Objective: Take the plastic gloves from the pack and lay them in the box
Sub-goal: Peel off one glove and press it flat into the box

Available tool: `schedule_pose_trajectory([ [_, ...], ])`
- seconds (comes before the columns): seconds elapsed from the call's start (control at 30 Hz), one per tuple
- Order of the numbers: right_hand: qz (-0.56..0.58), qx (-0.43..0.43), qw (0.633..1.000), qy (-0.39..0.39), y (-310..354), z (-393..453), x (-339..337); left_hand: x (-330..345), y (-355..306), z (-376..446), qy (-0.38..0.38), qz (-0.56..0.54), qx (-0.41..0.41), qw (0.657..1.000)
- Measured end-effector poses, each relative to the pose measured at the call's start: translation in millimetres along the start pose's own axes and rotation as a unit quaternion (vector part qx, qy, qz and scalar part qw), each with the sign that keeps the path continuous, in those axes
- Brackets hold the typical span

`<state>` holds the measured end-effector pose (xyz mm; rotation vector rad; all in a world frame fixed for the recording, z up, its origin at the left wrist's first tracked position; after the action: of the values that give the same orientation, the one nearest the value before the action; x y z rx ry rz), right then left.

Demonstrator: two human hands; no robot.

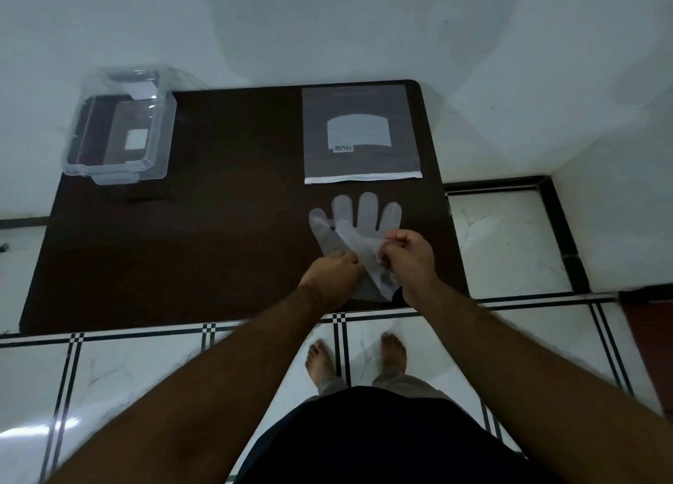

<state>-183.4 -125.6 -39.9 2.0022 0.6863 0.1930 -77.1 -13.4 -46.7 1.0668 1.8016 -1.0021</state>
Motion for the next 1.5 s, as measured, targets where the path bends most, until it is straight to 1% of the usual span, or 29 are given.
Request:
schedule_pose_trajectory([
  [0.27, 0.04, -0.015, 0.999, -0.034, 22.8, 9.5, -7.0, -2.3, -3.4, 5.2, 0.011, 0.004, -0.015, 1.0],
  [0.4, 0.07, -0.029, 0.996, -0.052, 48.1, 15.1, -8.5, -1.9, -2.7, 6.6, 0.028, -0.002, -0.031, 0.999],
  [0.5, 0.078, -0.047, 0.994, -0.058, 69.6, 18.6, -8.7, -3.5, -3.6, 7.2, 0.033, -0.006, -0.027, 0.999],
  [0.63, 0.087, -0.068, 0.991, -0.07, 98.4, 20.8, -9.9, -6.5, -4.0, 9.1, 0.058, -0.013, -0.023, 0.998],
  [0.7, 0.077, -0.084, 0.992, -0.062, 113.8, 21.5, -9.3, -10.8, 2.0, 10.6, 0.073, -0.051, -0.041, 0.995],
  [0.77, 0.055, -0.1, 0.992, -0.048, 130.4, 21.0, -8.5, -25.8, 12.6, 12.1, 0.072, -0.145, -0.071, 0.984],
  [0.83, 0.012, -0.118, 0.993, -0.027, 150.0, 19.6, -6.7, -55.4, 29.8, 14.7, 0.025, -0.248, -0.116, 0.961],
  [0.9, -0.041, -0.137, 0.99, 0.01, 172.2, 19.2, -1.8, -100.7, 46.6, 15.6, -0.074, -0.312, -0.14, 0.937],
  [0.93, -0.066, -0.146, 0.987, 0.034, 185.0, 18.5, 1.4, -125.8, 51.2, 15.3, -0.123, -0.347, -0.129, 0.921],
  [0.97, -0.092, -0.156, 0.982, 0.062, 199.3, 16.5, 5.4, -150.4, 53.9, 15.4, -0.153, -0.394, -0.106, 0.9],
  [1.0, -0.117, -0.17, 0.974, 0.092, 214.0, 13.6, 9.9, -173.1, 54.7, 15.8, -0.162, -0.443, -0.076, 0.879],
  [1.03, -0.139, -0.188, 0.964, 0.123, 229.8, 9.3, 15.1, -192.6, 55.2, 17.9, -0.151, -0.478, -0.047, 0.864],
  [1.07, -0.153, -0.208, 0.954, 0.151, 247.3, 4.1, 20.3, -213.5, 53.6, 20.2, -0.134, -0.492, -0.017, 0.86],
  [1.13, -0.159, -0.239, 0.939, 0.19, 280.6, -6.4, 27.2, -246.2, 50.3, 26.8, -0.096, -0.486, 0.044, 0.867],
  [1.2, -0.174, -0.28, 0.922, 0.2, 316.7, -16.8, 31.0, -276.9, 46.3, 27.3, -0.063, -0.497, 0.085, 0.861],
  [1.27, -0.194, -0.316, 0.907, 0.202, 349.1, -25.3, 32.1, -301.8, 48.8, 25.1, -0.055, -0.517, 0.09, 0.849],
  [1.33, -0.205, -0.338, 0.897, 0.2, 373.9, -31.4, 33.3, -322.5, 56.5, 21.8, -0.083, -0.522, 0.088, 0.845],
  [1.4, -0.196, -0.354, 0.894, 0.192, 389.9, -35.1, 35.1, -338.1, 62.6, 16.5, -0.108, -0.526, 0.098, 0.838],
  [1.5, -0.171, -0.353, 0.903, 0.177, 399.5, -38.5, 41.2, -356.2, 74.2, 6.1, -0.142, -0.56, 0.116, 0.808],
])
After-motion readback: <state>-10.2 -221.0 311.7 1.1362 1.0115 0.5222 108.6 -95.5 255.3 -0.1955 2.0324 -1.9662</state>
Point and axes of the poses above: each hand's wrist, its own z-axis towards the middle knuckle, its own x-axis out of the palm, y = z × x, the point moved 7 cm from there along z, towards the middle knuckle, and after that the axes turned 4 degrees about -x, right-handed, at the moved point
